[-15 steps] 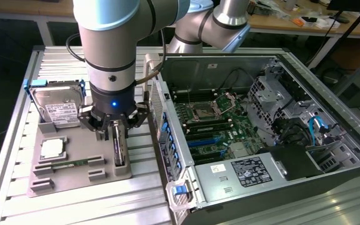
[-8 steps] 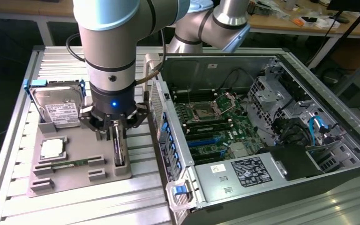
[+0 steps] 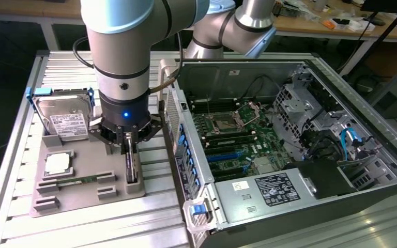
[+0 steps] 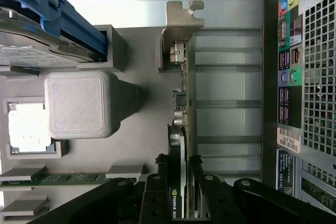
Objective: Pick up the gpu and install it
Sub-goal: 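Pick up the gpu and move the gpu toward the slot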
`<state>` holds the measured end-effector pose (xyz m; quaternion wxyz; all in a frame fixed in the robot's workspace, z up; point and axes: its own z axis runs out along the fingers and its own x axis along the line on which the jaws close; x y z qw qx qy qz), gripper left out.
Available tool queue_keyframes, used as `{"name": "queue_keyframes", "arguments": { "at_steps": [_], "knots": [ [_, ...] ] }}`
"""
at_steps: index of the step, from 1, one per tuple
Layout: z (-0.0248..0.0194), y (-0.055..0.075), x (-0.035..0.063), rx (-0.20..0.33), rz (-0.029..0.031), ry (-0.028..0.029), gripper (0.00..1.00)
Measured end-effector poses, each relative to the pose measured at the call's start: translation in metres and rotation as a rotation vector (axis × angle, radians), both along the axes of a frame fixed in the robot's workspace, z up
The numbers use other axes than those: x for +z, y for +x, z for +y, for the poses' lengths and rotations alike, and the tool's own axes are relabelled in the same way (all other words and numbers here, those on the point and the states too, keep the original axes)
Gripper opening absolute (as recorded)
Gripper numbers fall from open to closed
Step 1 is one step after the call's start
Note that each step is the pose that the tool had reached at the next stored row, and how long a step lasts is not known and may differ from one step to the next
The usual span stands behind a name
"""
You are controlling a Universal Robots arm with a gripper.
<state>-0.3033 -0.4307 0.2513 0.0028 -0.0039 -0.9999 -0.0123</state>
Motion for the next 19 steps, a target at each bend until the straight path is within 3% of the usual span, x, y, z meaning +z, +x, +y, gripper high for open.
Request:
{"name": "queue_keyframes", "arguments": {
  "at_steps": [11,19],
  "knots": [
    [0.0000,0.0000,0.0002,0.000,-0.0004,0.0003,0.27],
    [0.0000,0.0000,0.0082,0.000,0.0000,-0.0011,0.27]
  ]
}}
